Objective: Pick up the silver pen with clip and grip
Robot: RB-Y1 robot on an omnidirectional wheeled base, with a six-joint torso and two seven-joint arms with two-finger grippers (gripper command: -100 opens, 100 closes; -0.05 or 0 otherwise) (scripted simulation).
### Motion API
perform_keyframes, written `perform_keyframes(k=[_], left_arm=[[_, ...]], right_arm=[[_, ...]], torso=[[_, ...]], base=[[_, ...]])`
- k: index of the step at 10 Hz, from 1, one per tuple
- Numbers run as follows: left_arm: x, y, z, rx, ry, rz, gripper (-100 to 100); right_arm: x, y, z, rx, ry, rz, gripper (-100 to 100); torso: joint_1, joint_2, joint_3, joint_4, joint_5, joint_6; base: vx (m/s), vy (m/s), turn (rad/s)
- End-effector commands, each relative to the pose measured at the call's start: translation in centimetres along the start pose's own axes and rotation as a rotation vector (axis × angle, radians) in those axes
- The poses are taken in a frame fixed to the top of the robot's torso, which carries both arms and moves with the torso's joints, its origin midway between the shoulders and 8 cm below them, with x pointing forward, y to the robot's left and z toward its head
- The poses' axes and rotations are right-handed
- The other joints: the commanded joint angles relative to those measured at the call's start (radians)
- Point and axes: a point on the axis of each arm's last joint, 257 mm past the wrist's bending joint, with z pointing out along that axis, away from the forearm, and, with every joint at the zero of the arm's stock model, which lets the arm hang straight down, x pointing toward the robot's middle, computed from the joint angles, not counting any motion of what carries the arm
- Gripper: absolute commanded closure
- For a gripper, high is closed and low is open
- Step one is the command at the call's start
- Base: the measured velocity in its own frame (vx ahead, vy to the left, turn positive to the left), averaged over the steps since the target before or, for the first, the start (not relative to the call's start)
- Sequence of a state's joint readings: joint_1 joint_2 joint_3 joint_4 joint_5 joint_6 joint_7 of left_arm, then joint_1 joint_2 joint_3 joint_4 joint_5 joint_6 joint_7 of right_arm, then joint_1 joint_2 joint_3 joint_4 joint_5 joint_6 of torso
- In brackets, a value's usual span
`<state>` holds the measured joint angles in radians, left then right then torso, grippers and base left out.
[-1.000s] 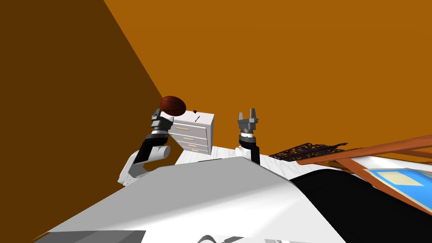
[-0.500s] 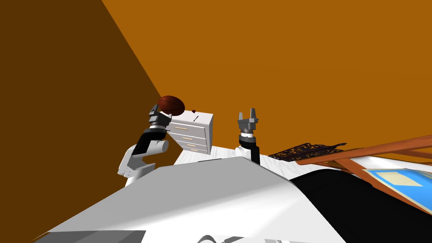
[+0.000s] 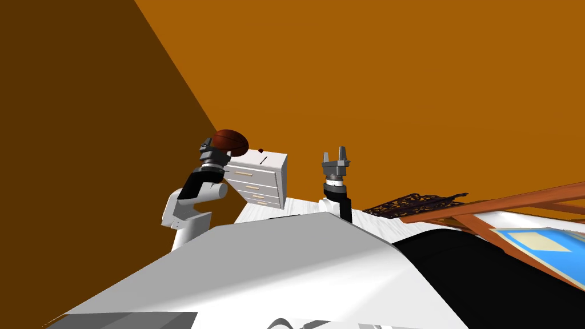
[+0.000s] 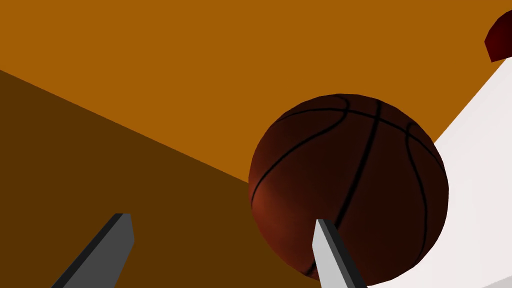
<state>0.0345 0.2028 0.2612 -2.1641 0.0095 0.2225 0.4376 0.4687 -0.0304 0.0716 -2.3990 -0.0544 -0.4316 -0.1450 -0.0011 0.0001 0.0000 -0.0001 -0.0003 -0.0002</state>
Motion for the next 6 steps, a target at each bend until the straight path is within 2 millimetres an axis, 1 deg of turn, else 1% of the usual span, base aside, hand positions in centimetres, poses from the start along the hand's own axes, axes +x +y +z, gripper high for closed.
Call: perform_keyframes(k=[1,3,4,5,6], left_arm=[[-0.8,-0.4,1.2,-0.007,-0.027,-0.038,-100],[-0.9,0.1,1.4,-0.029,-0.037,-0.040,-100],[-1.5,-0.4,2.4,-0.030,-0.060,-0.081,-100],[-1.6,0.0,2.5,-0.050,-0.070,-0.084,-100],[-2.3,-0.3,3.4,-0.052,-0.095,-0.127,-100]], right_arm=[[0.0,0.0,0.0,0.000,0.000,0.000,0],[0.0,0.0,0.0,0.000,0.000,0.000,0],[0.0,0.0,0.0,0.000,0.000,0.000,0],[0.0,0.0,0.0,0.000,0.000,0.000,0],[0.0,0.0,0.0,0.000,0.000,0.000,0]], torso=[[0.000,0.000,0.000,0.000,0.000,0.000],[-0.001,0.000,0.000,0.000,0.000,0.000],[0.000,0.000,0.000,0.000,0.000,0.000],[-0.001,0.000,0.000,0.000,0.000,0.000],[-0.001,0.000,0.000,0.000,0.000,0.000]], base=[[-0.007,-0.023,-0.005],[-0.004,-0.023,0.000],[-0.008,-0.026,-0.009],[-0.006,-0.028,-0.004],[-0.001,-0.034,-0.011]])
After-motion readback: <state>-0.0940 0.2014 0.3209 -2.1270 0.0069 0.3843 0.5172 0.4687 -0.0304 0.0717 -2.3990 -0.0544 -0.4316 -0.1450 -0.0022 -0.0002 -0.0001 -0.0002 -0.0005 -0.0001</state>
